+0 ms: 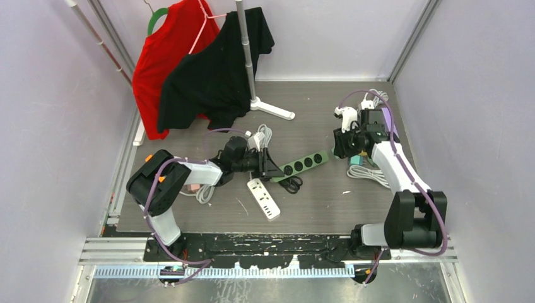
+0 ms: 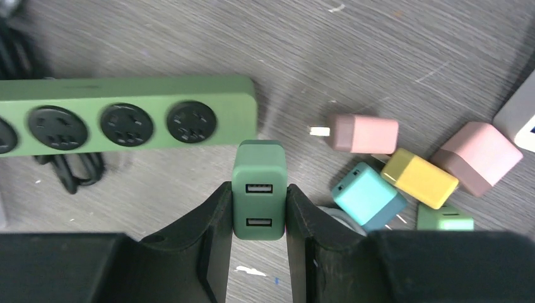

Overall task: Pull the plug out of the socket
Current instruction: Place the plug at the center of the board.

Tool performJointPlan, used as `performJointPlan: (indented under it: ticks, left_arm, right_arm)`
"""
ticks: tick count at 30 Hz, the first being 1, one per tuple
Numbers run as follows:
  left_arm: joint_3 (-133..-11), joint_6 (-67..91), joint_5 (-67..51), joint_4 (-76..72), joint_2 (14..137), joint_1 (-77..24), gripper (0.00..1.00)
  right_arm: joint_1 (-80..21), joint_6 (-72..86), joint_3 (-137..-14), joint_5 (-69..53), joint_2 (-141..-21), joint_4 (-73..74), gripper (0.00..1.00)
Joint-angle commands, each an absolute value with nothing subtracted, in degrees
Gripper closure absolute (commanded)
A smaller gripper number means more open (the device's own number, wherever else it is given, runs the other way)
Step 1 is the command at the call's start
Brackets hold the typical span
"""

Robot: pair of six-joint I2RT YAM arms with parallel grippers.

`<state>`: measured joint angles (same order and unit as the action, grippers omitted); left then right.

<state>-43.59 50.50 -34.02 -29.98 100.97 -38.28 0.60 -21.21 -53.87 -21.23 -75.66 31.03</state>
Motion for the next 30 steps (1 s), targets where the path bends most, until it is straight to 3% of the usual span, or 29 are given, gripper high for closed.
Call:
performJointPlan:
  ticks: [1, 9, 14, 16, 24, 30]
  left_arm:
    - [-41.1, 52.5, -29.4, -37.9, 100.4, -35.5, 1.00]
    - [-40.9, 52.9, -24.3, -40.4, 99.6, -34.8, 1.00]
    - [-42.0, 52.0, -21.6, -38.9, 100.2, -35.0, 1.00]
    - [-42.3, 51.7, -20.3, -38.6, 100.3, -35.2, 1.00]
    - [-47.1, 49.7, -13.2, -37.0, 101.9, -37.1, 0.98]
    - [-56.4, 45.5, -14.8, -29.9, 107.1, -37.2, 0.98]
  right_arm:
    - [1.0, -21.2, -58.9, -12.1, -81.7, 31.9, 0.75]
    - [1.4, -22.5, -60.7, -6.7, -88.7, 33.5, 0.56]
    - [1.4, -22.8, -60.8, -6.5, -86.1, 33.9, 0.34]
    - [1.4, -22.6, -61.3, -8.0, -83.7, 35.2, 0.30]
    - [1.4, -17.1, -64.8, -26.1, -72.0, 39.6, 0.18]
    - [1.6, -15.0, -63.5, -42.1, -66.8, 39.0, 0.17]
